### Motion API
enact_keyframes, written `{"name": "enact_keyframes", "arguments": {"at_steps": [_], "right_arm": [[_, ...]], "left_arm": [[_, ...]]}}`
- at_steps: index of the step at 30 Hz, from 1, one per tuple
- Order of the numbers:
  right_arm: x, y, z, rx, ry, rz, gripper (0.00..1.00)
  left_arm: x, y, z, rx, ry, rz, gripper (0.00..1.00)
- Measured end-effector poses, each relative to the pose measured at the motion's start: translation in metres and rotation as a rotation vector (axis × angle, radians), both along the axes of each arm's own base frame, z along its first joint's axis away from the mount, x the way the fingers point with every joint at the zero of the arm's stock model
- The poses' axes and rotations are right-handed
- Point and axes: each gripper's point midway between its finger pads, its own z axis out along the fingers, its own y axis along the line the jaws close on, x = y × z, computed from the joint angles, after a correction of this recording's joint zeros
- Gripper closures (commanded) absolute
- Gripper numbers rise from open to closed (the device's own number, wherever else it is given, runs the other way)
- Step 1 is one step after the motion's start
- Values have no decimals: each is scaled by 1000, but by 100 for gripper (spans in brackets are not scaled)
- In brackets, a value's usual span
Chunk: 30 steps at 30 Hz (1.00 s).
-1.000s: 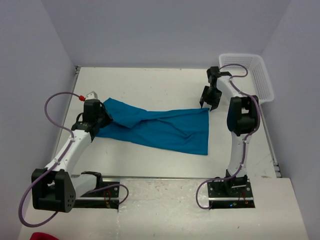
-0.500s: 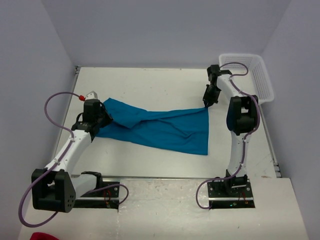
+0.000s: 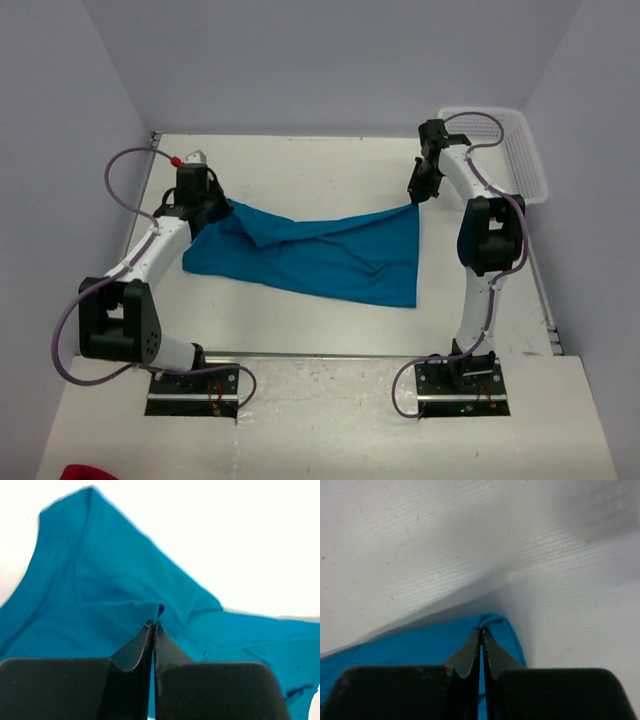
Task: Fold and stack the t-shirts
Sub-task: Grap the side of the flattened tshirt furthest away from the robot with both arms
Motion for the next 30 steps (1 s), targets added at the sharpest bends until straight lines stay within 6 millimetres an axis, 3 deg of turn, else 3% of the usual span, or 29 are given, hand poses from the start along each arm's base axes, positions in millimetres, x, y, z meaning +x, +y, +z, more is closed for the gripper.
{"name": "enact_keyframes", "arguments": {"at_steps": [7,16,27,30], "right_arm": [[4,0,27,5,-65,18,100],[6,0,31,-1,-74,32,100],[14,-1,48,-7,-118,28,100],[16,-1,53,-6,-130,28,100]], "left_arm": [[57,-16,13,-14,-37,-89,100],[108,-31,36,-29,-92,-157,100],[143,-36,84,-5,-192,-207,100],[149,-37,87,1,-197,-213,100]]}}
